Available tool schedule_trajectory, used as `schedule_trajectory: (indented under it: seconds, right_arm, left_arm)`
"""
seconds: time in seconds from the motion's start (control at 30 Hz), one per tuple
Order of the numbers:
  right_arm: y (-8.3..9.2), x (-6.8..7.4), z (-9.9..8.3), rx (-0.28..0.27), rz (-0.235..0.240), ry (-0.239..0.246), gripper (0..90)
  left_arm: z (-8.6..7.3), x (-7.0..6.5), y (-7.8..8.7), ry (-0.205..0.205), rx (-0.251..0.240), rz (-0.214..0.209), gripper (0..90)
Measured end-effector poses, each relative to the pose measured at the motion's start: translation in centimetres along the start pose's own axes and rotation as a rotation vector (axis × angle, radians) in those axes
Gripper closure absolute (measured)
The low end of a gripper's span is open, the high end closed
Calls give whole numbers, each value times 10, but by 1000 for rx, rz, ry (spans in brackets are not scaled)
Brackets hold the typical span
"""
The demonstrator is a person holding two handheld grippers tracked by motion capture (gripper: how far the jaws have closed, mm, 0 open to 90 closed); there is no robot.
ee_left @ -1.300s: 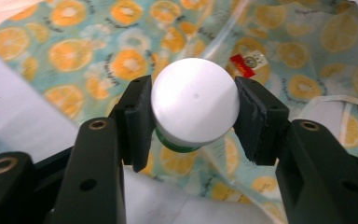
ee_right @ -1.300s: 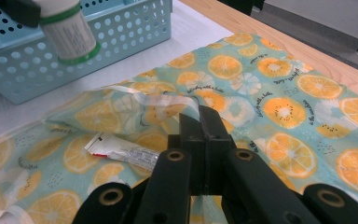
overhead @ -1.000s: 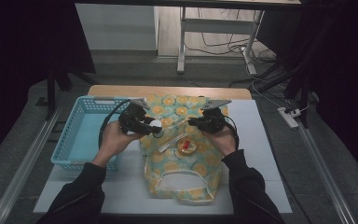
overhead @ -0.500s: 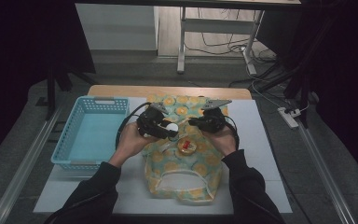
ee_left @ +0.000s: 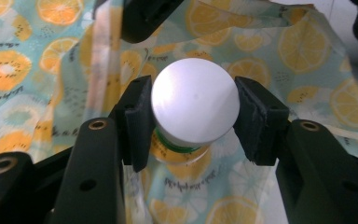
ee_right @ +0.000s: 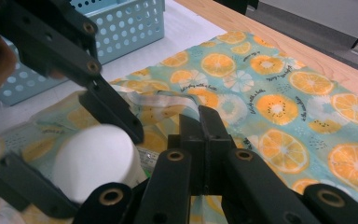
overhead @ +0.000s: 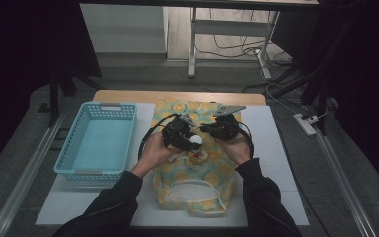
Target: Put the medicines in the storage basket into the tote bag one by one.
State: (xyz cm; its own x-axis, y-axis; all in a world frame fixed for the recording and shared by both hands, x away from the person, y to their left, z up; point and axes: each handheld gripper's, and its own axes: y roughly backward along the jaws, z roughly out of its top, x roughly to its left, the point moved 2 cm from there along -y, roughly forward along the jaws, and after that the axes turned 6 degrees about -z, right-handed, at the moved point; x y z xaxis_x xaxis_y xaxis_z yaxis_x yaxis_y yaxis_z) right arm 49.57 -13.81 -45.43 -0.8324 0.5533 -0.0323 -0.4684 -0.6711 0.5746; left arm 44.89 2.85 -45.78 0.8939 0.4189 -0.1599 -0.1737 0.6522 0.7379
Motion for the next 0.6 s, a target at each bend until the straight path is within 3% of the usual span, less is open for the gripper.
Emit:
schedule_trajectory:
  seconds: [0.6]
  right_arm:
    - [-1, -2, -1, 2, -2, 0, 900]
  left_arm:
    - [-5, 8, -30, 4, 28, 36, 505]
